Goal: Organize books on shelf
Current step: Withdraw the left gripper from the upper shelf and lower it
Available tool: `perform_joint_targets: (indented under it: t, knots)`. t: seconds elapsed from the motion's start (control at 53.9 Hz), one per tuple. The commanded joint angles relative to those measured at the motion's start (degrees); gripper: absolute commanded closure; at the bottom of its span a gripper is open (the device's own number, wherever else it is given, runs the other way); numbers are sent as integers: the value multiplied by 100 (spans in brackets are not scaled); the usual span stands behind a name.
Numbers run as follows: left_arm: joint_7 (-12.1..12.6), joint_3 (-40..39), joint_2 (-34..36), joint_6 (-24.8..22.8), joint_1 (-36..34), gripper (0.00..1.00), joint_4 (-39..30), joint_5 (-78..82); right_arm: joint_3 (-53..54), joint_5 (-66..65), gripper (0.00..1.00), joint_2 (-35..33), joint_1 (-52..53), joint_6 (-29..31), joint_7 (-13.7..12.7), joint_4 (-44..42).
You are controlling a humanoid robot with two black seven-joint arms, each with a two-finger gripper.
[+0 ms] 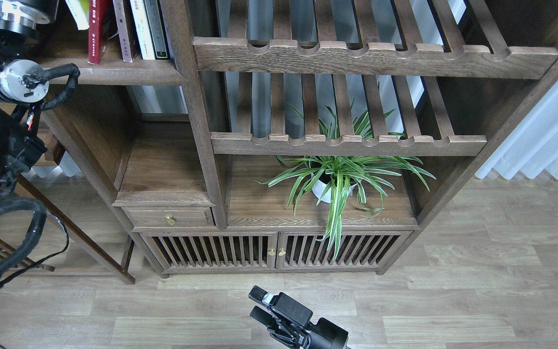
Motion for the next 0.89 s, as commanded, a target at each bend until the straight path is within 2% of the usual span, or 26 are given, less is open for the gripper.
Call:
perform_joint_targets:
  t: [0.0, 0.019, 0.037, 0.056, 0.074, 0.297, 0.52, 0.687, 0.705, 0.724, 0.872]
  knots:
    - [1, 145, -11, -4, -3, 44, -37, -116, 3, 8, 3, 0, -10, 0, 0, 12]
    - [1, 145, -20, -4, -3, 25, -46, -177, 3, 8, 3, 0, -10, 0, 0, 12]
    - [1, 153, -20, -4, -3, 17, -46, -204, 3, 8, 3, 0, -10, 0, 0, 12]
    - [1, 153, -37, -4, -3, 2, -55, -274, 3, 8, 3, 0, -10, 0, 0, 12]
    - [1, 162, -46, -4, -3, 0, -81, -353, 3, 8, 3, 0, -18, 0, 0, 12]
    - [1, 391, -29, -57, 50, 0, -257, -661, 3, 8, 3, 0, -18, 0, 0, 12]
    - [1, 452, -2, -84, 375, 0, -916, -1092, 11, -1, 3, 0, -27, 0, 0, 12]
    - [1, 329, 33, -4, 1016, 0, -1865, -1145, 20, -1, 3, 0, -62, 0, 0, 12]
    - [1, 286, 189, 91, 1452, 0, -2431, -1153, 55, -1, 3, 0, -62, 0, 0, 12]
    - [1, 268, 269, 136, 1630, 0, -2637, -1153, 73, -1, 3, 0, -62, 0, 0, 12]
    - [1, -4, 437, 303, 2492, 0, -3578, -1294, 90, 8, 3, 0, -71, 0, 9, 39]
